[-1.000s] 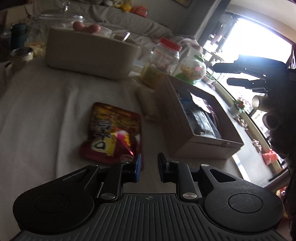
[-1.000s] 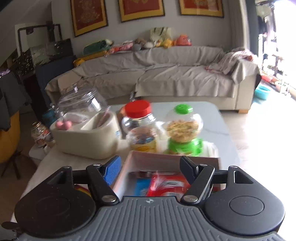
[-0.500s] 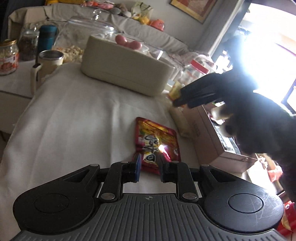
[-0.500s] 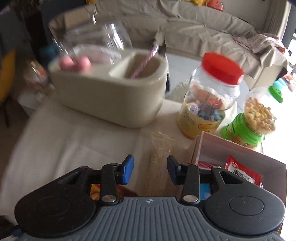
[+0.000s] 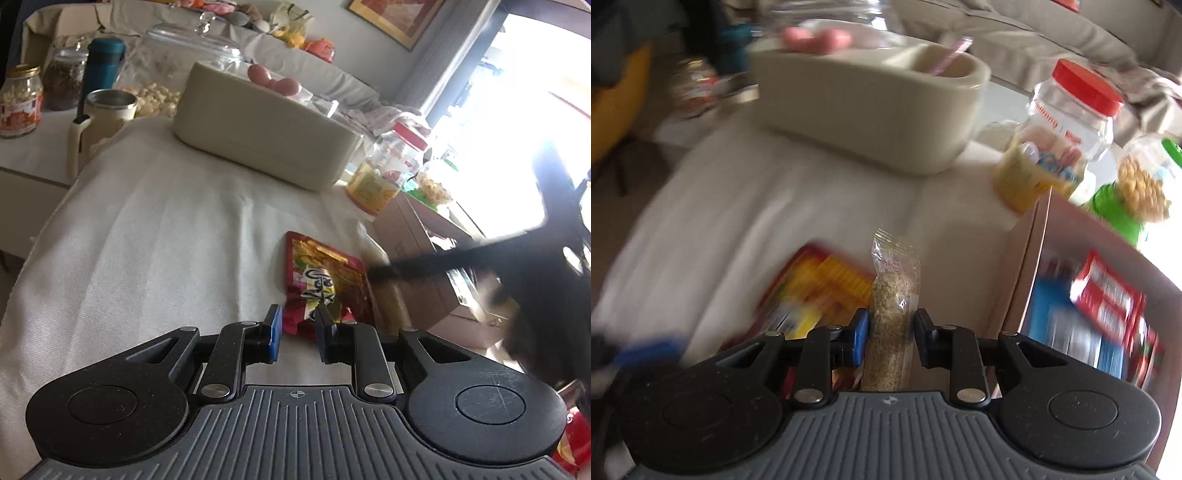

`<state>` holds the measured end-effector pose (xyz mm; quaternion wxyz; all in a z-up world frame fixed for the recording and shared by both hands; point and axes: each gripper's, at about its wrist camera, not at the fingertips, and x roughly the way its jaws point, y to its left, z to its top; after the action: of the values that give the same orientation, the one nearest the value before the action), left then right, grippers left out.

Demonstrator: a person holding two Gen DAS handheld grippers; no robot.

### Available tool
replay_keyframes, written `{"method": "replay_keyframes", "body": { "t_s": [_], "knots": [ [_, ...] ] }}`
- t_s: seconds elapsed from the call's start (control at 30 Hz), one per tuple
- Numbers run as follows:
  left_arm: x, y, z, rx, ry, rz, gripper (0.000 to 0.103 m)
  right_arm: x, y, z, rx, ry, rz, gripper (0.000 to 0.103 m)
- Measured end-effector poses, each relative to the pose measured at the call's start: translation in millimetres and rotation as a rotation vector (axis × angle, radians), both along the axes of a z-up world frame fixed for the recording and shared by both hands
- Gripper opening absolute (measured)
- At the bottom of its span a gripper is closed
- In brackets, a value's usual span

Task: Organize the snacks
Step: 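Grasp the red-yellow snack bag with the left tool while the right reaches the clear grain packet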

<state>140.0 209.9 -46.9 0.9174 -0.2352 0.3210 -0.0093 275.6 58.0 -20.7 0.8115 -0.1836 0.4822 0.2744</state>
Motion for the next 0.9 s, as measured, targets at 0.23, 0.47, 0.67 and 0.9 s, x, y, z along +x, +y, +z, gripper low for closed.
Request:
{"method": "replay_keyframes", "body": {
  "t_s": [0.23,0.47,0.67,0.9],
  "knots": [
    [17,-4,2,-0.005,0.002,-0.008,0.023,-59,-80,20,0.149,0.049,-0.023,0.026],
    [61,18,-15,-0.096,0.060,0.050,0.022,-67,-155,11,0.190,0.088,-0.167,0.021],
    [84,24,-30,-0.158,0.077,0.088,0.022,-78,-182,1,0.226,0.028,-0.187,0.022],
    [89,8,-29,-0.159,0.080,-0.028,0.024,-88,-139,2,0.303,-0.035,-0.062,0.029]
  ]
}}
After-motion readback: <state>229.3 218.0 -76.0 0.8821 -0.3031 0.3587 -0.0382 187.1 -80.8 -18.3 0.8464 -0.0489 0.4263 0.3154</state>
